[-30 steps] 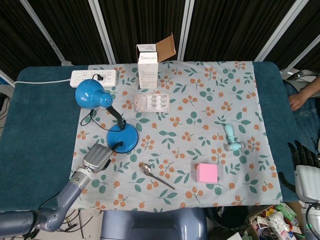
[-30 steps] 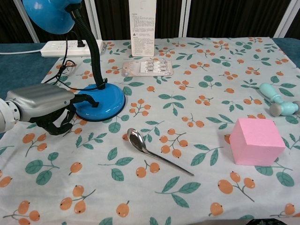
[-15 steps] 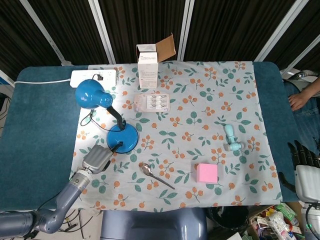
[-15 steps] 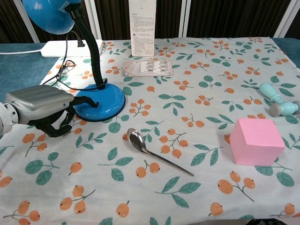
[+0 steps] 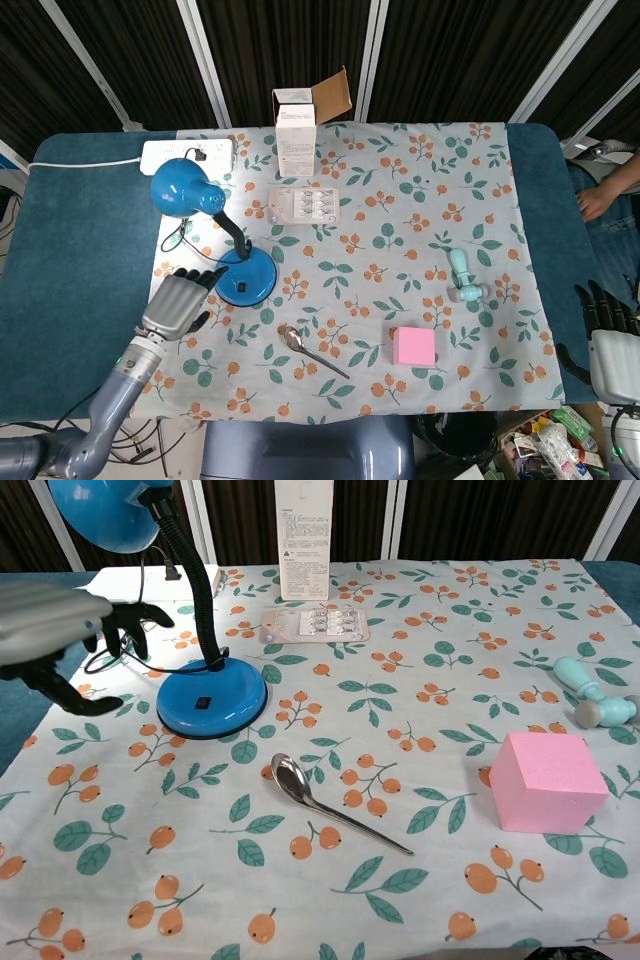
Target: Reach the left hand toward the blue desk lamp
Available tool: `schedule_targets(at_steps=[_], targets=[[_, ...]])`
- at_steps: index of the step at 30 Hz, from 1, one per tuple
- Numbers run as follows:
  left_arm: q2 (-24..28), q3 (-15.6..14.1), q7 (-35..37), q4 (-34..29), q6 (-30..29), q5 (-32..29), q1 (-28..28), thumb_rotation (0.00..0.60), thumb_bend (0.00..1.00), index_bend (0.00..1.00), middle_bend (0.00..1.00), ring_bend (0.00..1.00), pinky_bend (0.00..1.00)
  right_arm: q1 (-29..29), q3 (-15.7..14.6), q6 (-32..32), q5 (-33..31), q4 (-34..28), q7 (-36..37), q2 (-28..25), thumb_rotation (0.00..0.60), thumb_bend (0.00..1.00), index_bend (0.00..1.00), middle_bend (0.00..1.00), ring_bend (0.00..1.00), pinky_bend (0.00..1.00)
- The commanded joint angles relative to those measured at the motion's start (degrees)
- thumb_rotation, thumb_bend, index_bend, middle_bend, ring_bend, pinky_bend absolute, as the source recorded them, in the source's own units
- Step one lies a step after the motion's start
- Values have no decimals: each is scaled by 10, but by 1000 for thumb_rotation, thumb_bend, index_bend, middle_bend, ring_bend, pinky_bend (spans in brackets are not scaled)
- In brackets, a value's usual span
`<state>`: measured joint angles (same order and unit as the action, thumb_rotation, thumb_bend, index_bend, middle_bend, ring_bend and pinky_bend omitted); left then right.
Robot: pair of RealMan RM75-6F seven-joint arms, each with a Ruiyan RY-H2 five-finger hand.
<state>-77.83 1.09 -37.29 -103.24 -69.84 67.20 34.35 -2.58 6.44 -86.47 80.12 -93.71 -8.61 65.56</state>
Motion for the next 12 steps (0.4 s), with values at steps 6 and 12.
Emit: schedule_targets(at_steps=[6,12], targets=[[128,-29,28,-91,-101,51,-82,600,220,52,113,127,202,1,-1,-4,3,-3,-4,0,600,224,0,0,54,97],[183,-46,90,-86,-149,105,-126,600,220,52,101,109,176,1,-2,-6,7,-5,-10,2,600,224,0,0,54,98]])
